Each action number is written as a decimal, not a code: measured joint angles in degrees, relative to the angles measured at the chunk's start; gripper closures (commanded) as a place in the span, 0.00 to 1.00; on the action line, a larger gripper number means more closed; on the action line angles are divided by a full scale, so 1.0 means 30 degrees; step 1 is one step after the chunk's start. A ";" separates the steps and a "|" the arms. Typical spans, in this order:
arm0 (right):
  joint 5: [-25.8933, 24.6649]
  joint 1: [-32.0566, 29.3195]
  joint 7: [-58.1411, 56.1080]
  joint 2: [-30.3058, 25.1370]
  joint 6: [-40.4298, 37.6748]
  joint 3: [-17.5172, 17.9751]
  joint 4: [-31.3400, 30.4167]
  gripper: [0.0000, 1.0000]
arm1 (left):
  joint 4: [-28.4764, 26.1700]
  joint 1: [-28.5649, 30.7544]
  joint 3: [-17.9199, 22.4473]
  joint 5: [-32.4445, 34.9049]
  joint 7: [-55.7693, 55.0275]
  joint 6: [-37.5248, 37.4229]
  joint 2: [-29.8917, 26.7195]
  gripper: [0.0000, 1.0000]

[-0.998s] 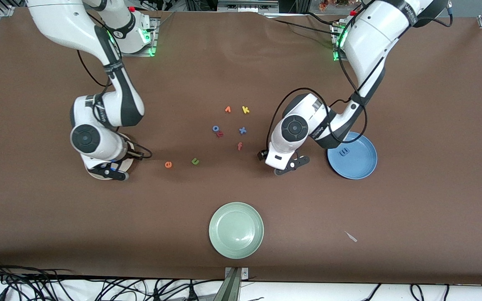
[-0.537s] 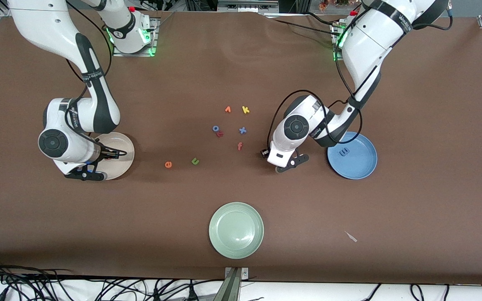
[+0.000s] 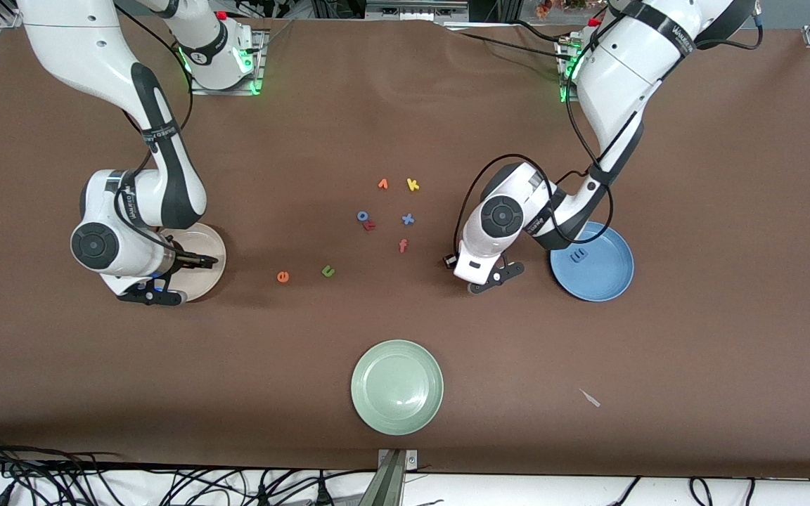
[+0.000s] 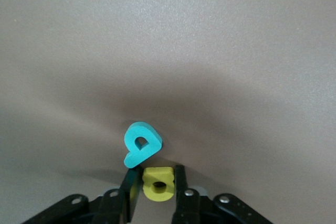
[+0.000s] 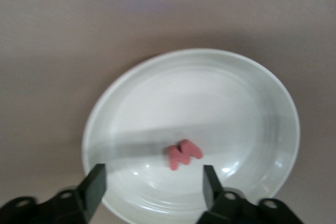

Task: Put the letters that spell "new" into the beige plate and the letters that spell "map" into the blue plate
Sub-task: 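Drop the yellow letter on the blue plate with the left gripper, then grasp the orange letter e with the right gripper while the left gripper reaches, then drop the orange e on the beige plate while the left grasps cyan letter, then drop the cyan letter on the blue plate with the left gripper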

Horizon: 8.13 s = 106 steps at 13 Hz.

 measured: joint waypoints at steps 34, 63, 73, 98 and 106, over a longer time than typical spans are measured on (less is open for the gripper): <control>0.0529 0.2734 0.4607 0.2829 0.4253 0.2657 0.1559 0.39 | -0.4473 0.7996 0.0009 0.2695 1.9221 -0.5247 -0.4482 0.75; 0.1155 0.2234 -0.3258 0.1356 -0.1562 -0.1517 0.1658 0.74 | 0.3157 0.2384 -0.0814 0.2592 1.9569 -0.2506 -0.0072 0.00; 0.2516 0.2003 -0.1289 0.1238 -0.1645 -0.1482 0.1672 0.00 | 0.1341 0.1708 -0.0834 0.1414 1.7772 -0.0194 0.0786 0.00; 0.2645 0.5868 1.3732 0.3439 0.3604 0.1773 0.3194 0.01 | -0.0635 0.3019 -0.0704 0.1429 1.9560 -0.4182 -0.3515 0.89; 0.2646 0.6071 1.4615 0.3900 0.4124 0.1950 0.3219 0.52 | -0.1484 0.9967 -0.0513 0.1411 2.8576 -0.7965 -0.4881 0.87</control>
